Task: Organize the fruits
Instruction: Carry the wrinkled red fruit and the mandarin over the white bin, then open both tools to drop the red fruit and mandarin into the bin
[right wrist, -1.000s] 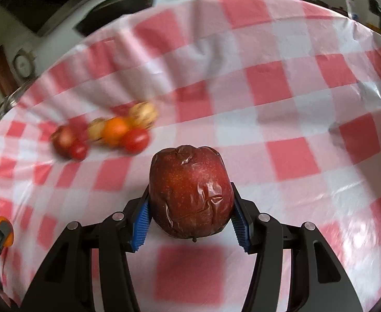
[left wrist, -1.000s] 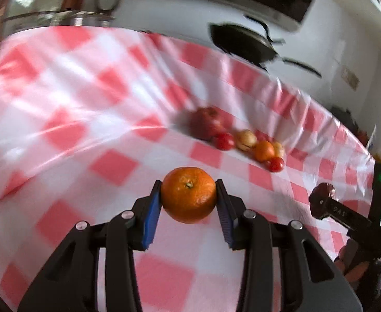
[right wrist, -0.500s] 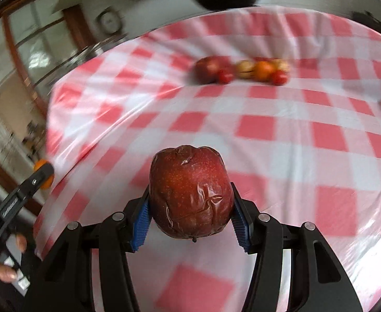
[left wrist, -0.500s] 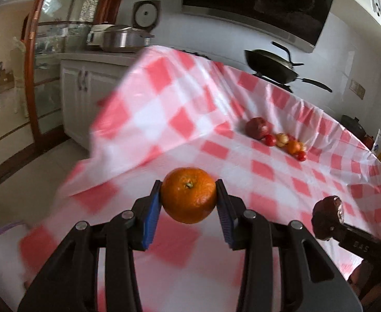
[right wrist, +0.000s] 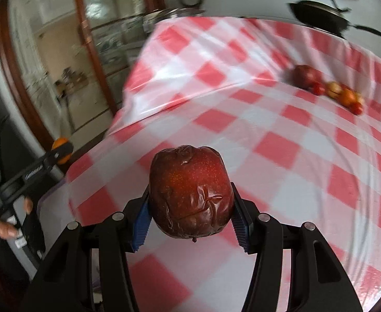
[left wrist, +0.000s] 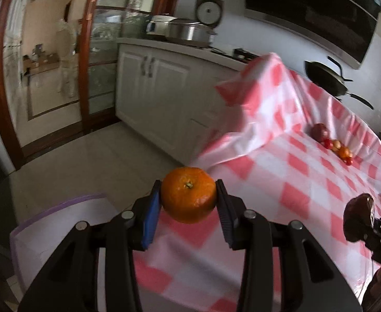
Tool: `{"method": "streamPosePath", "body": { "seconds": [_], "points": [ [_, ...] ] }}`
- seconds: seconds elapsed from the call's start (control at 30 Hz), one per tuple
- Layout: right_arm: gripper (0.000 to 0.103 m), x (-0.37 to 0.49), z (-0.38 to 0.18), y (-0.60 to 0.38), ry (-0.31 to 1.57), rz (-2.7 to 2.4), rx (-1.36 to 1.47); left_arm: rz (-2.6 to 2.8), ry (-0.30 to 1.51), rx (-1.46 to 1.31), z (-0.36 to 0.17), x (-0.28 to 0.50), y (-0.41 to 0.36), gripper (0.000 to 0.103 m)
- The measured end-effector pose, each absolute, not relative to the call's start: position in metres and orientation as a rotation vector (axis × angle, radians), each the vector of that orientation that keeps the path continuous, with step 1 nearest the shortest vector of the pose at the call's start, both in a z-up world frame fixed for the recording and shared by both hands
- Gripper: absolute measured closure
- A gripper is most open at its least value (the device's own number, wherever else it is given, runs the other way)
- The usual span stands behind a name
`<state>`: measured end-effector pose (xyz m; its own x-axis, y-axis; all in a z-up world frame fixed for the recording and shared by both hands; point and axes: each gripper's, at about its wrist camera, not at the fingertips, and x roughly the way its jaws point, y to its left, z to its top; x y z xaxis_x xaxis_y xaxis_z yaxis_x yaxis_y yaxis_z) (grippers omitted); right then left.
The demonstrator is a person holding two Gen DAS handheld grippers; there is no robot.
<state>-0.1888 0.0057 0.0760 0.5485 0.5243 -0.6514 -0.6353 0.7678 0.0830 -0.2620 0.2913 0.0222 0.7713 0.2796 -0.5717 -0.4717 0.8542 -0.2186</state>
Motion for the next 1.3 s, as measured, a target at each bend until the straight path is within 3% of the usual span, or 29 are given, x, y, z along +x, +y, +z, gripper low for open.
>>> {"method": "streamPosePath", "body": {
  "seconds": [0.47,1.03,1.3],
  "points": [
    [0.05,-0.278,0.051,0.1,0.694,1.013,-0.412,0.589,0.65,-0.417,-0.028,-0.326,0.362,0.062],
    [0.05,-0.324,-0.101,0.22,0.945,1.104,-0.936,0.655,1.081,-0.421,-0.145,-0.302,0.409,0.062],
    [0.05,-0.323,-0.132,0.236,0.997,1.059,-1.057,0.654,1.129,-0.379,-0.164,-0.293,0.406,0.062]
  ]
}}
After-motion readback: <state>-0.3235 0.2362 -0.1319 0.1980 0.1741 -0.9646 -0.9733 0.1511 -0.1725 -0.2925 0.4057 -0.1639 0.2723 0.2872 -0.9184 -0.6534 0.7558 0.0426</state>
